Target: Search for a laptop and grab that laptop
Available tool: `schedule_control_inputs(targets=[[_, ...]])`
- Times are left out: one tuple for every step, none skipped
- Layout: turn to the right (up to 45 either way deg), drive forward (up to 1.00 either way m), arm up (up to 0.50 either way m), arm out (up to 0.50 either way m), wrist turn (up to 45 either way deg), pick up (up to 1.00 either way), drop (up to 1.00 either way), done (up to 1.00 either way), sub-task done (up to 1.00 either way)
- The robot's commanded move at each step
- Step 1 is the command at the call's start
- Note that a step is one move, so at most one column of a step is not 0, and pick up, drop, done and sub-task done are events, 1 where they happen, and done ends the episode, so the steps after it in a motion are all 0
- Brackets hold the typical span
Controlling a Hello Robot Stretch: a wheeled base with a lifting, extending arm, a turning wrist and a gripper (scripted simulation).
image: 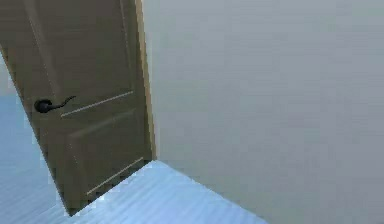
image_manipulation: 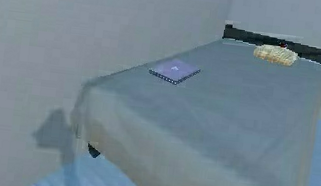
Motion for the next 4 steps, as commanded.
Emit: schedule_control_inputs(targets=[[36.0,0.0,0.0,0.0,0.0,0.0,0.0,0.0,0.0],[0.0,0.15,0.0,0.0,0.0,0.0,0.0,0.0,0.0],[-21.0,0.0,0.0,0.0,0.0,0.0,0.0,0.0,0.0],[45.0,0.0,0.0,0.0,0.0,0.0,0.0,0.0,0.0]])
